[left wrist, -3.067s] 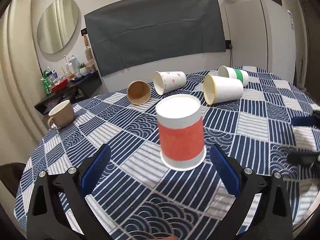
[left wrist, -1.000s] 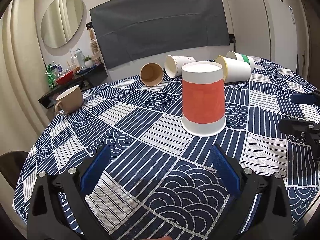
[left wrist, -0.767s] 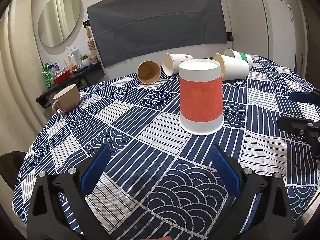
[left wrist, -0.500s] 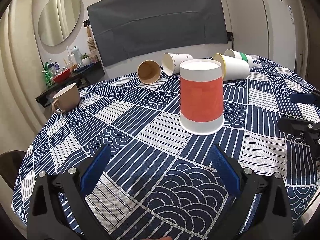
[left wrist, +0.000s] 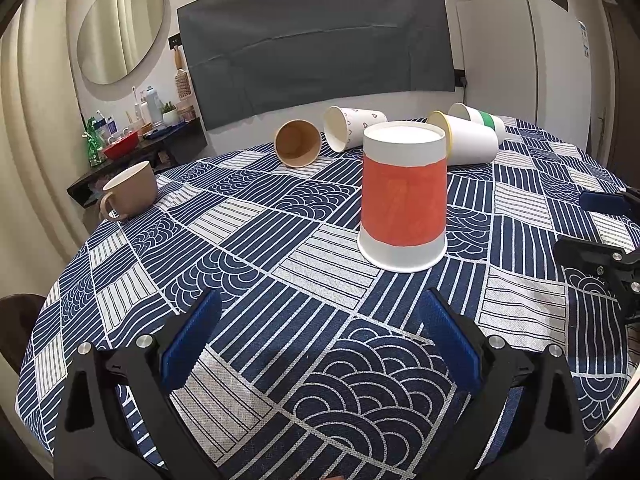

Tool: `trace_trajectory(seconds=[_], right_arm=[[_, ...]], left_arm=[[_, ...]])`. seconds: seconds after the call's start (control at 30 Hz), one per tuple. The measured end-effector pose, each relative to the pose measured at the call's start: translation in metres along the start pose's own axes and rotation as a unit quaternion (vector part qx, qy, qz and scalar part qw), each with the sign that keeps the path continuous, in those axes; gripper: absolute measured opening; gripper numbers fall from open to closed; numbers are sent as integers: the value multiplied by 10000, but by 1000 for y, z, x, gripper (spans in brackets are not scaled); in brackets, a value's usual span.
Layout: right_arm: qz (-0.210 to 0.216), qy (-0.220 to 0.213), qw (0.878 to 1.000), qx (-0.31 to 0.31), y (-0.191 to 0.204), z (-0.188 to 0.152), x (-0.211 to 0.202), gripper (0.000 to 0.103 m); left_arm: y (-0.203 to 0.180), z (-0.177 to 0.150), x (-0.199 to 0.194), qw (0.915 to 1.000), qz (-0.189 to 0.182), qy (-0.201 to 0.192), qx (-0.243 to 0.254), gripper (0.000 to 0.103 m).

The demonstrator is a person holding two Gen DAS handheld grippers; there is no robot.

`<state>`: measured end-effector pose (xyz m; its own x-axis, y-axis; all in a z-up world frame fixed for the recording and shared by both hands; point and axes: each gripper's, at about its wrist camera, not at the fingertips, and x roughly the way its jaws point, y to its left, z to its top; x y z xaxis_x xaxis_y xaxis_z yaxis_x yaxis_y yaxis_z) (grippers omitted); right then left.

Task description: Flip cup upside down

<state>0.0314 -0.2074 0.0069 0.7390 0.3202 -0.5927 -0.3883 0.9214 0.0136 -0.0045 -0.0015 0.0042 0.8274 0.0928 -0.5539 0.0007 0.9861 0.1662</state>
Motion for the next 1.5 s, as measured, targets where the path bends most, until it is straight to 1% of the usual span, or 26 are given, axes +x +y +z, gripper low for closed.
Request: trace_trajectory(seconds=[0.4,1.13,1.5], right_arm=[[-7,-4,10000,-7,0,0,0,95],[11,25,10000,-10,1,0,1,95],[14,34,10000,-10,1,0,1,95]], left_arm=[[2,0,1,10000,-38,39,-76,97],[1,0,1,9999,101,41,-34,97],[2,0,-1,10000,45,8,-64,97]])
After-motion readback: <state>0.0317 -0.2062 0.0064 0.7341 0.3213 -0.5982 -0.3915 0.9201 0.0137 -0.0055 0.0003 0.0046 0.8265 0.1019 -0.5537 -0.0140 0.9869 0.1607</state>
